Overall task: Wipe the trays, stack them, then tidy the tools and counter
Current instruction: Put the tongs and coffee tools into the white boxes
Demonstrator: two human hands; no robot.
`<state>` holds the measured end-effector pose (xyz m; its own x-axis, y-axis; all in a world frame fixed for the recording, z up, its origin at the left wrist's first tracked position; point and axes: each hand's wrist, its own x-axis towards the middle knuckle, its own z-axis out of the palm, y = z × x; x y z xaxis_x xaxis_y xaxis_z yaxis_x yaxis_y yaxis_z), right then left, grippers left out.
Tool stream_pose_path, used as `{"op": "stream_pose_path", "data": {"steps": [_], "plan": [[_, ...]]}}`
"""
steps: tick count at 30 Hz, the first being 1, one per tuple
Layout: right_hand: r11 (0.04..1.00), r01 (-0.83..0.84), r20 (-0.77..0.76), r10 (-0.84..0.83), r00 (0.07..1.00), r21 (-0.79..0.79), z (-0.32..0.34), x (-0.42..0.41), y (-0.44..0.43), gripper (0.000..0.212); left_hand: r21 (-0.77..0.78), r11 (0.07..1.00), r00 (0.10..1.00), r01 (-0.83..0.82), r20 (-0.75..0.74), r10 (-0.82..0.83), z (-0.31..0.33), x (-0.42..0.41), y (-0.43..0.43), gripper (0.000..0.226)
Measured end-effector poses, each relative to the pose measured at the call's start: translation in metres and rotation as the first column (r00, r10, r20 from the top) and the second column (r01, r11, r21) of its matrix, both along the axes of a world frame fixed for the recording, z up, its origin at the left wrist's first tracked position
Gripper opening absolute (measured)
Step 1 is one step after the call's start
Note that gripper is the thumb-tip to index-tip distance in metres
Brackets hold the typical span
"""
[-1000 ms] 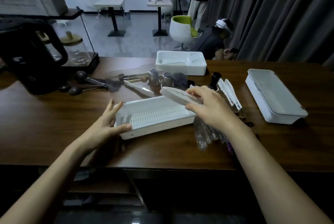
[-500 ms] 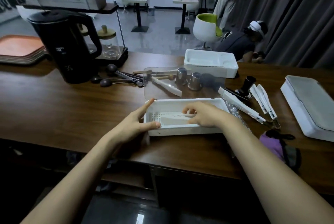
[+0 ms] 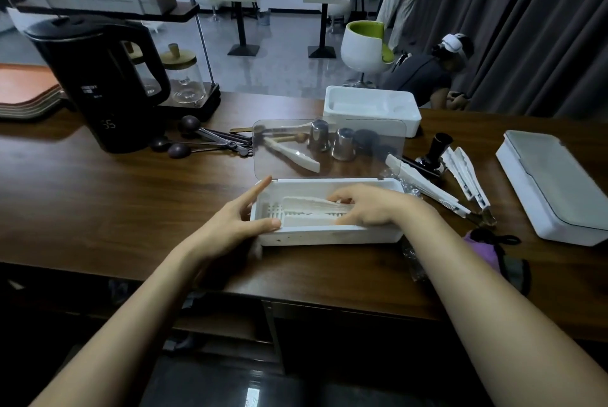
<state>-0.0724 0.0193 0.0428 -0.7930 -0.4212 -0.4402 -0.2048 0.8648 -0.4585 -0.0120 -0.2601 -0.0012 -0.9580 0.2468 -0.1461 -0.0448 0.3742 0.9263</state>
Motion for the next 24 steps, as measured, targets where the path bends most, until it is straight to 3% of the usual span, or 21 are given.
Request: {"op": "stream_pose_path", "data": {"steps": [6,11,20,24], "plan": [[0.979,0.124,0.101,-0.108,0.989,-0.164,-0.004,0.004,0.011,0.058,0.01,1.0,1.0,-0.012,0.005,0.012,-0.001,0.0,0.001,0.087],[0.983,0.144,0.037,-0.141,0.989,-0.117,-0.007,0.009,-0.002,0.046,0.018,1.0,1.0,-0.02,0.005,0.019,-0.001,0.001,0.001,0.087],[0.983,0.161,0.025,-0.16,0.987,-0.087,-0.003,0.011,0.007,0.071,0.004,1.0,1.0,-0.012,-0.003,0.012,-0.002,0.0,0.0,0.086],[0.983,0.172,-0.029,-0.175,0.984,-0.069,-0.011,0.015,0.014,0.066,0.01,1.0,1.0,-0.01,0.003,0.01,-0.001,0.001,0.0,0.086]]}}
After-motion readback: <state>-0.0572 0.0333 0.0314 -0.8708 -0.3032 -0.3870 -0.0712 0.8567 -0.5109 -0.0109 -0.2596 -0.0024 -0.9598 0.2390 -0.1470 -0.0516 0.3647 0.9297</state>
